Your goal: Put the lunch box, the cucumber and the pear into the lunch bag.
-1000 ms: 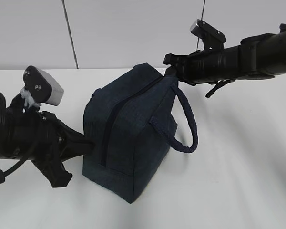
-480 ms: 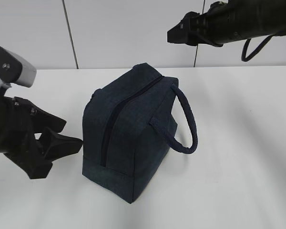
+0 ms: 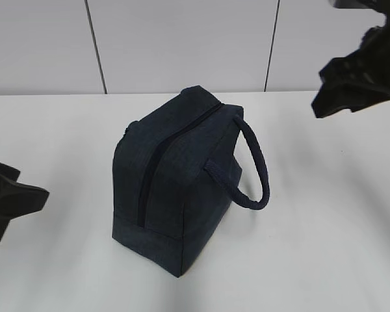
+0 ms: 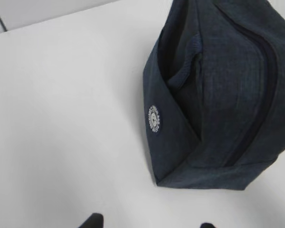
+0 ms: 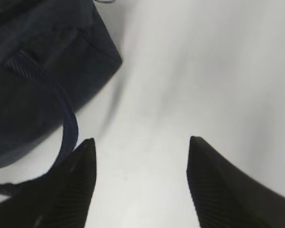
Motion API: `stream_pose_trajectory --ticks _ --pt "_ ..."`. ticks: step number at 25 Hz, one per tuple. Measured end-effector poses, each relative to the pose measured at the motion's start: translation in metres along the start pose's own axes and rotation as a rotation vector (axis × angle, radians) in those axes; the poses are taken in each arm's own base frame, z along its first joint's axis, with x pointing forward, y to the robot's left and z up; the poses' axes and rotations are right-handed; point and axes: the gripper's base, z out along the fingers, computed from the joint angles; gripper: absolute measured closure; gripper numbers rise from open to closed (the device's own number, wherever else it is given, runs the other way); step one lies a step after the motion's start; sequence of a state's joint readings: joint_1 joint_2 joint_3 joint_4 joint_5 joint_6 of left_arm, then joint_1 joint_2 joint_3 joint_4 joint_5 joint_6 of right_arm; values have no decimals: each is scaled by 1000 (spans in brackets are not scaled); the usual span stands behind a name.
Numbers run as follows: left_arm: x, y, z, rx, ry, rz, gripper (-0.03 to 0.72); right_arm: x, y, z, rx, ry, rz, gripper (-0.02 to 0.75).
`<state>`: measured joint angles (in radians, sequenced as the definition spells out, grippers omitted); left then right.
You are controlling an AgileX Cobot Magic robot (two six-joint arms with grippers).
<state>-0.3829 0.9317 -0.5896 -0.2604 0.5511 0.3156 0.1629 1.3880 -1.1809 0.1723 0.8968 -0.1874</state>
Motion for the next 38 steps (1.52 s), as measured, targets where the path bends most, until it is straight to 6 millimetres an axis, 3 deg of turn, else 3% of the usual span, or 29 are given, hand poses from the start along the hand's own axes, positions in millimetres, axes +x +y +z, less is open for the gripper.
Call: stream_pose_trajectory --ticks 1,2,5,8,14,20,29,34,38 --pt "3 0 -7 -11 9 -18 328 0 0 0 0 0 0 272" --pt "7 0 -15 -24 24 -36 328 22 2 -21 29 -13 11 272" --pt "23 -1 -41 -71 61 -74 328 62 5 -44 60 4 18 274" --pt "40 0 -69 -143 60 -104 340 99 7 -63 97 30 33 274" --pt "72 -2 -110 -212 6 -137 345 155 13 -91 124 4 44 274" --pt "101 -6 -121 -221 -101 -133 346 202 18 -102 138 -56 37 274" --pt "119 -10 -139 -225 -267 -127 346 263 17 -109 223 -246 9 274" --pt "119 -10 -140 -226 -273 -126 346 279 21 -114 210 -412 6 274" --pt "119 -10 -140 -226 -273 -126 346 280 21 -113 209 -435 4 274"
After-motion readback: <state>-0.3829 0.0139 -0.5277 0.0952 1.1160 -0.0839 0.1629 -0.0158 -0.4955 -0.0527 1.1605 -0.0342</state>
